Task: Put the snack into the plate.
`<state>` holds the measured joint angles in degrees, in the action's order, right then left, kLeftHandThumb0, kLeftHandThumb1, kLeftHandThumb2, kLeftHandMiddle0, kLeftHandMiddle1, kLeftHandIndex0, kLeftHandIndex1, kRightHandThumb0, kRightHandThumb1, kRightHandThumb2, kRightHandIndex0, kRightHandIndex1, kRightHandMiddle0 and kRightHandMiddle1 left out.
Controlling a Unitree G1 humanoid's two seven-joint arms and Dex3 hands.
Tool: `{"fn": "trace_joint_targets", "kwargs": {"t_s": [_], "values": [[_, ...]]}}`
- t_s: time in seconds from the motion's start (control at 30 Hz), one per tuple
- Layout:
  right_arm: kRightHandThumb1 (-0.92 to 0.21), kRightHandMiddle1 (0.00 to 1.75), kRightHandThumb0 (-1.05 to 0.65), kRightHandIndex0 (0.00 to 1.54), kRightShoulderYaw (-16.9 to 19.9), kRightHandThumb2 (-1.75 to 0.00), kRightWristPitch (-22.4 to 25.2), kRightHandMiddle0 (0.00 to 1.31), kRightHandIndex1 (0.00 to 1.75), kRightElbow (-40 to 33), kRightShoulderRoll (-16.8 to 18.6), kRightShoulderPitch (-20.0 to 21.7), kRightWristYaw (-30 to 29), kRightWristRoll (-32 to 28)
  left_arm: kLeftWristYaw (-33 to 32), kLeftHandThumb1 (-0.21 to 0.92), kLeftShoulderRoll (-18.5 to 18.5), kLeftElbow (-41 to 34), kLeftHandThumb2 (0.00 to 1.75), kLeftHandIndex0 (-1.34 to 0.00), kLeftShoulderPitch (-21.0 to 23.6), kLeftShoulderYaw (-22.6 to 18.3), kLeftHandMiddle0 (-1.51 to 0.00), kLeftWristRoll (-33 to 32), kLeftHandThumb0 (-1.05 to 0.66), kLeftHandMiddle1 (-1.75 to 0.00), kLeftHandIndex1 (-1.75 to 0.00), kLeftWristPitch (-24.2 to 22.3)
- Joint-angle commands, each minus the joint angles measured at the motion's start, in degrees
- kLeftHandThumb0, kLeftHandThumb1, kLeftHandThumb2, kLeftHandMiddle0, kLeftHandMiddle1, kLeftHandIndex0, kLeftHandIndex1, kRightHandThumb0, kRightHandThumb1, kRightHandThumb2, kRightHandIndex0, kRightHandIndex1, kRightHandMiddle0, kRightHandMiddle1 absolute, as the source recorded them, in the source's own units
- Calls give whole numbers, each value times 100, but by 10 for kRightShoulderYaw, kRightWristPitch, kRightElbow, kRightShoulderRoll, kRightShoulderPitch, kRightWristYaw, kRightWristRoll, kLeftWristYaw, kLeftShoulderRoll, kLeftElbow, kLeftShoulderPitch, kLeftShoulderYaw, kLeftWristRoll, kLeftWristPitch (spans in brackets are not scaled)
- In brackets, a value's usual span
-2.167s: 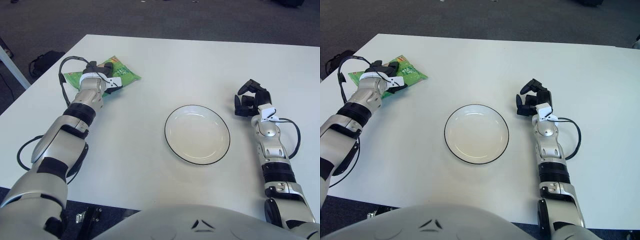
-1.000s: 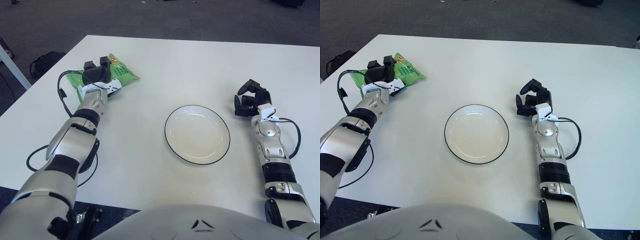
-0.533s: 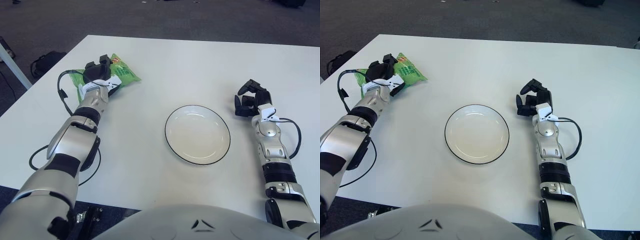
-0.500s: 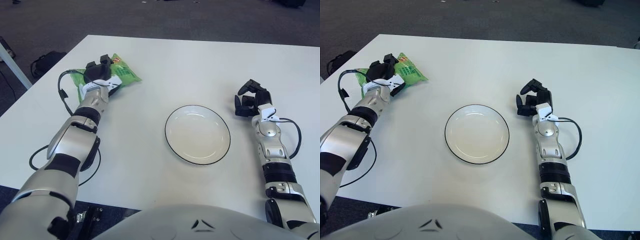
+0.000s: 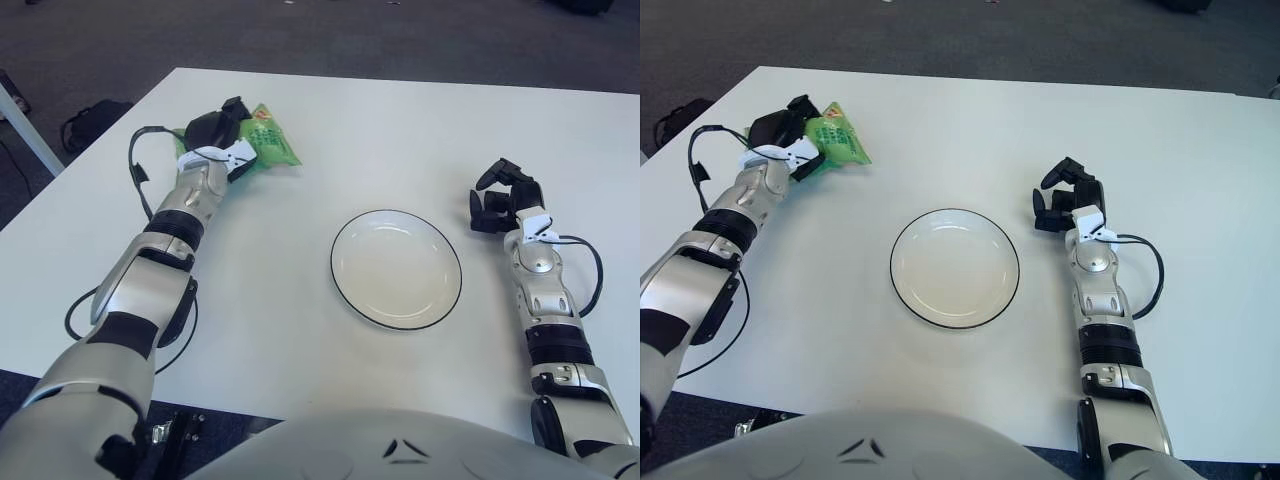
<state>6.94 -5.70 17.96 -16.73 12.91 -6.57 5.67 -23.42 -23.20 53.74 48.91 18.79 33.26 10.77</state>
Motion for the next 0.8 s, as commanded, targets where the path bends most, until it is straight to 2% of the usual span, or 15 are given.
{"fn": "trace_joint_targets", "kwargs": {"t_s": [0.0, 0.4, 0.63, 0.77], "values": [[-26, 175, -51, 127, -12, -139, 31, 66, 175, 33, 8, -29, 10, 10, -2, -5, -3, -34, 166, -67, -4, -4, -94, 4, 0, -154, -175, 6], [-26, 175, -51, 126, -13, -139, 27, 66, 175, 41, 8, -28, 12, 3, -26, -4, -8, -95, 167, -66, 6, -6, -91, 22, 0, -161, -175, 70], [-26, 175, -50, 126, -13, -138, 24, 66, 175, 43, 6, -28, 13, 5, -14, -6, -4, -194, 172, -67, -13, -7, -91, 40, 0, -166, -175, 58], [-26, 175, -50, 126, -14, -138, 23, 66, 175, 44, 6, -27, 13, 5, 23, -8, 2, -300, 174, -69, -42, -9, -92, 46, 0, -167, -175, 31]]}}
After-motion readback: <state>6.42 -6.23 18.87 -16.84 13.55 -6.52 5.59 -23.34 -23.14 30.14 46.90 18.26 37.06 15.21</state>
